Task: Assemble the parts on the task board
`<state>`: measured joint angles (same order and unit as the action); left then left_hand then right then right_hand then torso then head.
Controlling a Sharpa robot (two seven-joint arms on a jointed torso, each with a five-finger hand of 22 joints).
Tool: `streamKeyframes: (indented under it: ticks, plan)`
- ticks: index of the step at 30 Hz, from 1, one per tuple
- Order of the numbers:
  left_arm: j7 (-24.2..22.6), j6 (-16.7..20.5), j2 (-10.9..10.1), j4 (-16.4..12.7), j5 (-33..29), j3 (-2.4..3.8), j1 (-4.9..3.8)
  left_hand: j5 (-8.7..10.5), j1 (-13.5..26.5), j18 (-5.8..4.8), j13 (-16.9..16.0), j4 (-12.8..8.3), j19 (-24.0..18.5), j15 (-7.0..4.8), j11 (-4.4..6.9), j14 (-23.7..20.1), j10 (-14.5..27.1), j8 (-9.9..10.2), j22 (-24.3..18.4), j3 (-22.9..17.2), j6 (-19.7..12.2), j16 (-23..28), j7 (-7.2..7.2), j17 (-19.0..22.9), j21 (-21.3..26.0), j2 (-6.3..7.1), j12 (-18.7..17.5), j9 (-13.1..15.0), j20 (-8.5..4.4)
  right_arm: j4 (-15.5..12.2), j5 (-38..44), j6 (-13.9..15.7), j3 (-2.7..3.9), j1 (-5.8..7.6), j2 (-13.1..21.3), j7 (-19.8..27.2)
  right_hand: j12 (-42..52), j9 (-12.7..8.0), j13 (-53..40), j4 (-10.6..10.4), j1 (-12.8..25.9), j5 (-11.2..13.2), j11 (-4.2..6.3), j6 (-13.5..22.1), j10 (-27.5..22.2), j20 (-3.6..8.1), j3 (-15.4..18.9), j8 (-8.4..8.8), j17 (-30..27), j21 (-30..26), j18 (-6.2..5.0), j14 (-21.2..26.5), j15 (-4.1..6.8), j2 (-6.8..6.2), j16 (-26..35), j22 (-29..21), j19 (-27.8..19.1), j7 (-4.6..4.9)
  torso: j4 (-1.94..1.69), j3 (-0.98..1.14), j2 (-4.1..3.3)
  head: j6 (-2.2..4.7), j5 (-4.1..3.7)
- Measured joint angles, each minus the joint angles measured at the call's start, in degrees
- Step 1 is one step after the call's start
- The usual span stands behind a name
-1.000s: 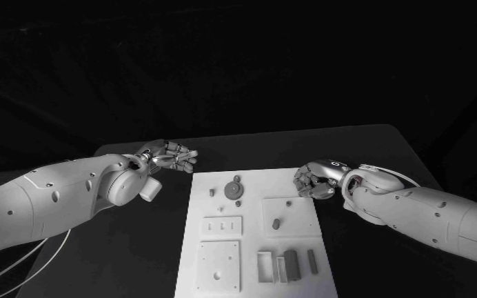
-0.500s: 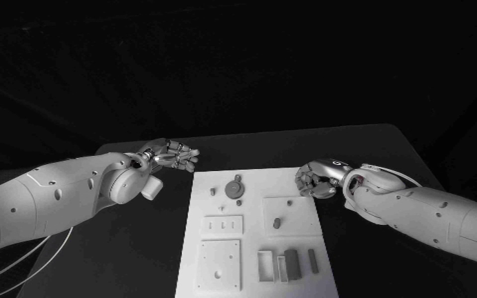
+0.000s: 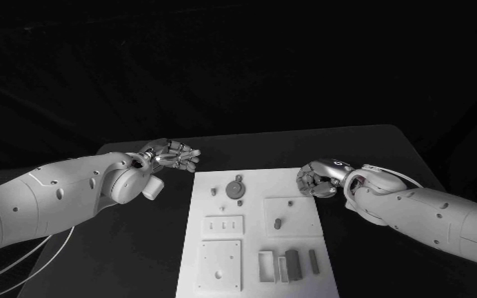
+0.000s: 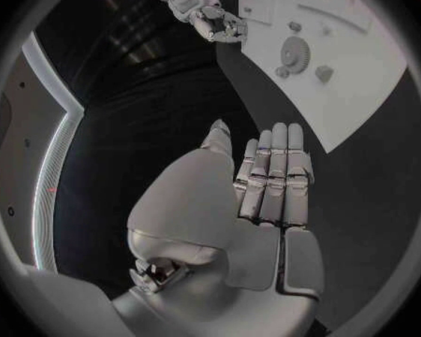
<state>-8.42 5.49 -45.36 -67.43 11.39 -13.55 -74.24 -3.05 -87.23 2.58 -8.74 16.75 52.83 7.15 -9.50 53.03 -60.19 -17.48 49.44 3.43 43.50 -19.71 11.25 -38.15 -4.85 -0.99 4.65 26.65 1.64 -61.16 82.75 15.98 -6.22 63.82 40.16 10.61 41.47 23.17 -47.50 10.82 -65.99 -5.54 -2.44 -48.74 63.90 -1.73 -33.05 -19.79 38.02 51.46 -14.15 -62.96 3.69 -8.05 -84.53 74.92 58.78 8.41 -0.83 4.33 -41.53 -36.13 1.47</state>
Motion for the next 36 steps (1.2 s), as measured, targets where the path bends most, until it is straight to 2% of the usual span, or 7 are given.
streamKeyframes:
  ticks: [15,19,23,27,32,36]
  plan:
    - [0.0,-0.1,0.0,0.0,0.0,0.0,0.0,0.0,0.0,-0.01,0.0,0.0,0.0,0.0,0.0,0.0,0.0,0.0,0.0,0.0,0.0,0.2,0.0,-0.1,0.0,0.0,0.0,0.0,0.0,0.1,-0.1,0.3,0.04,-0.11,-0.2,-0.3,0.0,0.1,-0.3,0.0,0.0,0.0,0.21,-0.2,-0.2,-0.01,0.0,-0.17,0.1,0.0,0.05,0.2,0.2,0.0,0.0,0.0,0.0,0.15,0.01,0.02,-0.01,-0.05,-0.07]
    - [0.1,-0.2,-0.1,-0.1,0.0,0.0,0.0,0.0,0.0,-0.01,0.0,0.0,0.0,0.0,0.0,0.0,0.0,0.0,0.0,0.0,0.0,0.2,0.0,-0.1,0.0,0.0,0.0,0.0,0.0,0.1,-0.2,0.3,0.04,-0.12,-0.2,-0.3,0.3,0.0,-0.5,0.0,0.1,0.0,0.21,-0.8,-0.2,-0.01,0.0,-0.39,0.2,0.0,0.06,0.2,0.19,0.07,0.0,0.0,0.0,-0.33,0.02,0.04,-0.01,-0.07,-0.07]
    - [0.1,-0.3,-0.1,-0.1,0.0,0.0,0.0,0.0,0.0,-0.01,-0.1,0.0,0.0,0.0,-0.18,0.0,-0.2,0.0,0.1,0.0,0.0,0.2,0.0,-0.2,0.0,0.0,0.0,0.0,0.0,0.1,-0.2,0.4,0.04,-0.12,-0.3,-0.3,0.3,0.6,-0.8,0.2,0.2,0.0,0.69,-1.9,-0.3,-0.01,0.2,-1.18,0.4,0.2,0.1,0.1,0.34,0.9,0.0,0.0,0.0,-1.22,0.02,0.04,-0.01,-0.09,-0.1]
    - [0.0,-0.6,-0.1,-0.1,0.4,0.01,0.0,0.0,-0.5,-0.02,-0.5,0.0,0.0,0.0,0.72,0.0,-1.6,-0.7,0.1,0.0,1.6,0.5,-1.55,-0.3,0.2,-0.45,0.1,0.4,0.0,0.0,-0.2,0.5,0.03,-0.16,-0.3,-0.2,0.3,1.0,-1.0,0.4,0.1,0.0,1.04,-2.9,-0.2,-0.01,0.0,-1.95,0.6,0.5,0.07,-0.2,0.62,1.93,-0.2,0.0,0.0,-2.23,0.02,0.04,-0.02,-0.14,-0.15]
    - [-0.1,-1.2,-0.2,-0.1,1.1,0.02,0.0,0.0,-0.4,-0.03,-1.1,0.0,0.0,-0.21,1.73,0.2,-4.2,-1.7,0.1,0.0,4.2,0.9,-2.18,-0.6,0.2,-0.98,1.1,0.8,0.0,-0.1,-0.2,0.5,0.01,-0.18,-0.3,-0.2,0.3,1.2,-1.1,0.5,0.6,0.0,1.44,-3.2,-0.2,-0.02,0.1,-2.34,0.6,0.5,0.0,-0.2,0.95,2.43,-0.2,0.0,0.0,-2.51,0.02,0.04,-0.02,-0.19,-0.19]
    - [-0.1,-1.6,-0.2,-0.3,1.7,0.02,0.0,0.0,-0.4,-0.03,-1.2,0.0,0.0,-0.2,1.88,0.6,-4.8,-1.8,0.2,0.0,4.7,0.9,-2.27,-0.8,0.2,-1.04,1.1,0.8,-0.01,-0.1,-0.2,0.7,0.0,-0.2,-0.3,-0.2,0.3,1.3,-1.2,0.7,0.6,0.0,1.64,-3.3,0.0,-0.02,0.0,-2.4,0.7,0.5,-0.03,-0.2,1.02,3.04,-0.2,0.0,0.0,-2.56,0.01,0.03,-0.02,-0.21,-0.19]
